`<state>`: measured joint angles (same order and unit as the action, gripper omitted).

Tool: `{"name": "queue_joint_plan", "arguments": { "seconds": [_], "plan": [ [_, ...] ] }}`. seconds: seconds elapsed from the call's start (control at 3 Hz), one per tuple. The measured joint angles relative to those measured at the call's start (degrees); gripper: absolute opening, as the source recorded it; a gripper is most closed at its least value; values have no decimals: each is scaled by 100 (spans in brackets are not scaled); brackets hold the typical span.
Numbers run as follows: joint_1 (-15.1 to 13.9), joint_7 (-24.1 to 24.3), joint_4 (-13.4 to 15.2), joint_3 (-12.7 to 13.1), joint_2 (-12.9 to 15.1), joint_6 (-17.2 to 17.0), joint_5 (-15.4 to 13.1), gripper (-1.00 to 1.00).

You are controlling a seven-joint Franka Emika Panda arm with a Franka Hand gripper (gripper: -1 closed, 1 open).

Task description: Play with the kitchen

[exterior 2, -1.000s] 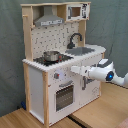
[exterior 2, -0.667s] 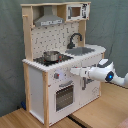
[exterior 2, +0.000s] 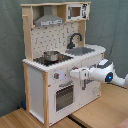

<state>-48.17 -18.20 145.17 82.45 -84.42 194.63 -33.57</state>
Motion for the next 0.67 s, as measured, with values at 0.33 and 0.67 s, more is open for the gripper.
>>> {"name": "queue_joint_plan", "arguments": {
  "seconds": [0.33, 0.67],
  "plan": [
    [38, -547, -25, 26, 0, -183, 0, -100],
    [88, -1091, -61, 66, -1, -427, 0, -100]
  ]
}}
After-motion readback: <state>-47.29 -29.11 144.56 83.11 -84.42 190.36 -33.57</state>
